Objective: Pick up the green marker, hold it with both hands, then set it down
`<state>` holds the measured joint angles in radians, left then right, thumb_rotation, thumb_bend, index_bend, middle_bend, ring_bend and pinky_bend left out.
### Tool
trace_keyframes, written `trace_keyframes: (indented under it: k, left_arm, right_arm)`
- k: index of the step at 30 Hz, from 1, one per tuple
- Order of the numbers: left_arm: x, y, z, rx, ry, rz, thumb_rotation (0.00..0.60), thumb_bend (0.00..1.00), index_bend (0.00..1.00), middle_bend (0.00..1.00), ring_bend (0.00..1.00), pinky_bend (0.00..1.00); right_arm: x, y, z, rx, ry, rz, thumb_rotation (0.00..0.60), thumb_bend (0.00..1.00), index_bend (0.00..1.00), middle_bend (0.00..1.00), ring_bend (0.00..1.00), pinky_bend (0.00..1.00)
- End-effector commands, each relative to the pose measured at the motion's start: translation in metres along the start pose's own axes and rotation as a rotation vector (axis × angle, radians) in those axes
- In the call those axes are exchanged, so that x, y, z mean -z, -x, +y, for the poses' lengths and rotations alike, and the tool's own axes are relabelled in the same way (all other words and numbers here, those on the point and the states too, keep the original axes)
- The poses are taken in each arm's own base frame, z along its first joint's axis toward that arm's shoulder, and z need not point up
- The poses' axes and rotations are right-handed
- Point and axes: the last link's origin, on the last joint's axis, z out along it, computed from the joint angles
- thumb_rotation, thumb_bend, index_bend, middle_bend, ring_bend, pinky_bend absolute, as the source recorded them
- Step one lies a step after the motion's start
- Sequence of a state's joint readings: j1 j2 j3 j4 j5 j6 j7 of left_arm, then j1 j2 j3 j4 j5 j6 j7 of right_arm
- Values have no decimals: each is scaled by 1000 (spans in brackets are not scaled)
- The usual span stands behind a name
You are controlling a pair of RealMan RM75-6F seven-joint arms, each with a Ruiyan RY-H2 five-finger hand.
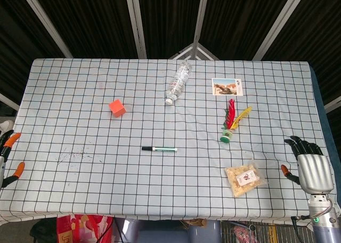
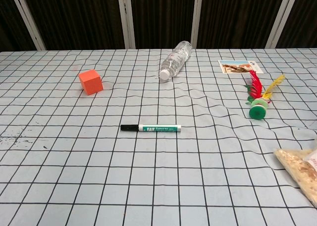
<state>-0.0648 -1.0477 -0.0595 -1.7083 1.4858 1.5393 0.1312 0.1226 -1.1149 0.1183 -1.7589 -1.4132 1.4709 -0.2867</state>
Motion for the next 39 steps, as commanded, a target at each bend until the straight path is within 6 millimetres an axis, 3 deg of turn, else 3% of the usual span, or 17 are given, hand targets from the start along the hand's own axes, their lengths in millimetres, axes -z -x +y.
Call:
trace_keyframes:
  k: [1, 27, 32, 39]
  left_arm:
    - [1, 0, 0, -3, 0, 2, 600, 484, 143, 70, 0, 130]
    - [0, -3, 3, -4, 6, 15, 600, 484, 144, 69, 0, 130]
    - [1, -3, 8, -10, 21, 10, 600, 484, 143, 69, 0, 130]
    - [-1, -4, 14, -10, 28, 13, 600, 484, 144, 69, 0, 130]
  right_arm:
    - [-1, 1, -2, 0, -4, -3, 600, 256, 266, 217, 256, 254]
    - [-8, 1, -17, -10, -17, -3, 600, 256, 266, 217, 256, 228]
    - [-14, 3, -34, -29, -39, -24, 600, 256, 279, 211, 246, 221]
    - [-33, 13, -84, -40, -120, -55, 600, 256, 314, 204, 239, 218]
